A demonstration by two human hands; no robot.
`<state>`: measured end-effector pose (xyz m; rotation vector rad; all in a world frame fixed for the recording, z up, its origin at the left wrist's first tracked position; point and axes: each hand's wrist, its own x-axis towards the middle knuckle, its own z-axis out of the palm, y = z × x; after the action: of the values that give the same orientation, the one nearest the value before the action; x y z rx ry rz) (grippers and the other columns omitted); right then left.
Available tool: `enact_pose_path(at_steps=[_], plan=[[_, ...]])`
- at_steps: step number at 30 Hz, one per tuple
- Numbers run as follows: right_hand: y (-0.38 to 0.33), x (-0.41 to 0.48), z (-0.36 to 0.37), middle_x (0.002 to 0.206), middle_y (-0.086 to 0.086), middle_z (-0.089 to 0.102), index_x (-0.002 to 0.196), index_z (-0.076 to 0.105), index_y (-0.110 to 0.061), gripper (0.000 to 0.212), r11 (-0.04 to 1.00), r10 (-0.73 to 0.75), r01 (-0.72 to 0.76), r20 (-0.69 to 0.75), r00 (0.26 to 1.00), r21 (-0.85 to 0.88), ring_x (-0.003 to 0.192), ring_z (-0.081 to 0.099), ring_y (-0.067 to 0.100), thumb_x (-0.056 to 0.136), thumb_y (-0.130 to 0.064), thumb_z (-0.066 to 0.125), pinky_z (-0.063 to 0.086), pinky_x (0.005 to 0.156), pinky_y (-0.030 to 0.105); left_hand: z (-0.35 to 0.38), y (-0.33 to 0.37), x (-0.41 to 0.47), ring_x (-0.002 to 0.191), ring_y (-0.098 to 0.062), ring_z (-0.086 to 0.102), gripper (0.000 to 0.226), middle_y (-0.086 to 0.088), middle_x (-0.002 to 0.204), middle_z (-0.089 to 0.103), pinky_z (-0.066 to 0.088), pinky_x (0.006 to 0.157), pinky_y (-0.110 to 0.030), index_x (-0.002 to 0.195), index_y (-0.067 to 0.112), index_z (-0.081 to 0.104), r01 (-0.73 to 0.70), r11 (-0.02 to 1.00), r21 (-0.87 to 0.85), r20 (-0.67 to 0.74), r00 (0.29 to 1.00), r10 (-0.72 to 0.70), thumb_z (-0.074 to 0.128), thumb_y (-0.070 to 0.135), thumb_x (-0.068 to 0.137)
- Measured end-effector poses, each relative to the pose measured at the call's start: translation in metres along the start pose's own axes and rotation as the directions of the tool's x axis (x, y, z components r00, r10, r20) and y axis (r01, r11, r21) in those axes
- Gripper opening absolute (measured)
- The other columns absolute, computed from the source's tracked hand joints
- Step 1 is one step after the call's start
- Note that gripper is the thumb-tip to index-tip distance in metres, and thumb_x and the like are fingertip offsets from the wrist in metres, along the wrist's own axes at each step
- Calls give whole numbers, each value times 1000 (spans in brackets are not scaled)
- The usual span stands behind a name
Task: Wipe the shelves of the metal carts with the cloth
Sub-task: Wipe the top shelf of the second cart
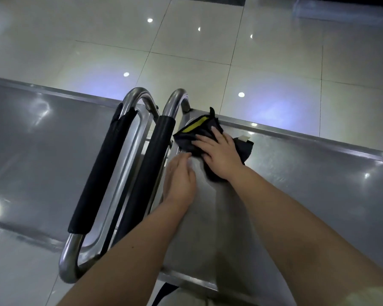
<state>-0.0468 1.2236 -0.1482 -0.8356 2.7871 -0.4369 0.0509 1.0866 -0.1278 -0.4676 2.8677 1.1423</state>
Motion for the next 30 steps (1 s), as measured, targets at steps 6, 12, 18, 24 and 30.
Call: enact_pose_path(at_steps=[6,12,18,24,30], plan=[[-20,-74,17,144,-15,47,136,47,-36,46,966,-244,241,19,970,92,146,21,27,90,-32,48,10,116,48,-5,14,-3,134,-14,35,38,1,140,47,31,113,-37,131,21,51,-102,995,-6,-21,995,102,42,14,95],[-21,-101,18,153,-2,37,143,42,-26,52,985,-174,174,21,984,2,146,22,29,95,-45,38,7,118,47,4,7,-16,147,-15,13,40,3,154,34,14,120,-42,139,27,47,-159,985,74,137,980,148,36,26,101],[11,-137,4,153,-1,37,144,42,-22,54,976,216,-211,-84,973,57,147,15,25,98,-42,23,7,120,44,22,28,-12,148,-23,7,48,-1,159,23,5,120,-47,145,31,36,-310,894,324,259,938,231,33,44,99],[31,-164,9,159,-1,24,150,31,-23,63,878,478,-474,-72,875,59,149,8,24,94,-43,10,8,119,44,54,40,-14,145,-30,-22,76,-1,160,-15,-12,108,-68,150,45,0,-246,784,570,353,935,36,13,80,83],[39,-175,24,159,2,24,151,29,-20,56,881,467,-472,-91,880,-36,147,16,26,100,-37,17,7,118,42,49,42,35,146,-29,-18,74,2,161,-12,-6,111,-65,149,46,-1,-341,746,571,397,911,113,13,79,84]])
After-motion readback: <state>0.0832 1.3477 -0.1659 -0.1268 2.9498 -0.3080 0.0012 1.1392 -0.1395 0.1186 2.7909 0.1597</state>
